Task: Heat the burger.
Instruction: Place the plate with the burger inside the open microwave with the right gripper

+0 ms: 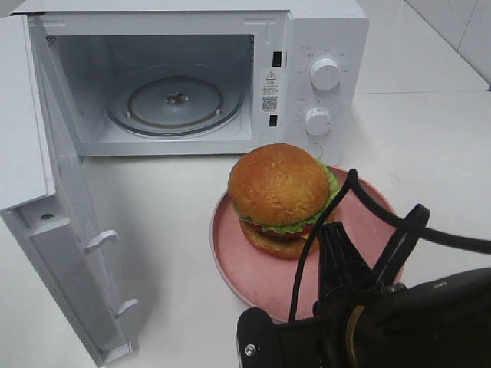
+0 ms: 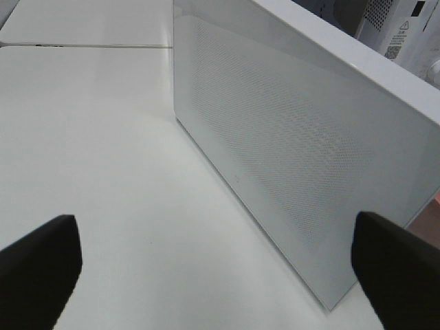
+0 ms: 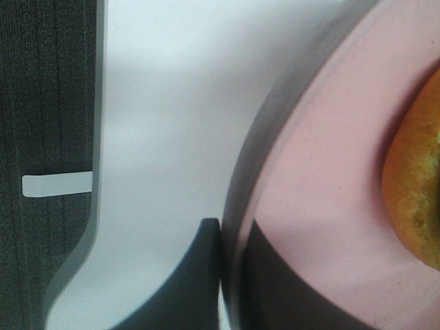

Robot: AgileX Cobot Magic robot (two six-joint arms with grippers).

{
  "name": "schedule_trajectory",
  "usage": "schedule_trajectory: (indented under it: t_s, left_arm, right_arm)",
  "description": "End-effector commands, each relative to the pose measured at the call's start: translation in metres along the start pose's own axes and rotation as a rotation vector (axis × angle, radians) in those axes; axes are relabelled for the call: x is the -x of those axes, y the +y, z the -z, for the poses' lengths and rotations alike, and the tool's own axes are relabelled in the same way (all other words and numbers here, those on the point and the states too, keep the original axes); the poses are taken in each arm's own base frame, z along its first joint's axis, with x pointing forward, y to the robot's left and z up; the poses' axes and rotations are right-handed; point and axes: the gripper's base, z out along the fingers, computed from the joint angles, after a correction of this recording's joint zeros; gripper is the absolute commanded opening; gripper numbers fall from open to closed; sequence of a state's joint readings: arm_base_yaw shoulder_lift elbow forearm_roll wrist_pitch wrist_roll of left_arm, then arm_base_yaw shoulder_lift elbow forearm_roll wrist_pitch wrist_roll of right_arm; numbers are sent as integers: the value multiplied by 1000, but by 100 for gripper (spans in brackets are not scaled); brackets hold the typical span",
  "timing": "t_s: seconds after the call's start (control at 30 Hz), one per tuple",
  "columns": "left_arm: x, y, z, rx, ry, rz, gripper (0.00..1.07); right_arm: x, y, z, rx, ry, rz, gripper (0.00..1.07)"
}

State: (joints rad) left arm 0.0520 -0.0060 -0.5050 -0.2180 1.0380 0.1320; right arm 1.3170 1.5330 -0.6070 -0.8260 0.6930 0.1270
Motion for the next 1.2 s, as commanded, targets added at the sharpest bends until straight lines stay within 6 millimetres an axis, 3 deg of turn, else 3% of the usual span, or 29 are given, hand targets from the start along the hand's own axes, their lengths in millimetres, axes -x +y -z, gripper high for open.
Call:
schedule_trajectory:
  t_s: [0.03, 0.93, 1.2]
  left_arm:
    - [-1, -1, 3, -4, -27, 7, 100]
    - [-1, -1, 3, -4, -27, 7, 100]
    - [-1, -1, 3, -4, -27, 7, 100]
  right_arm:
    - [1, -5, 2, -44, -23, 94, 0]
    - [-15, -47, -24, -40, -169, 279, 0]
    - [-25, -69, -28, -39, -187, 308, 0]
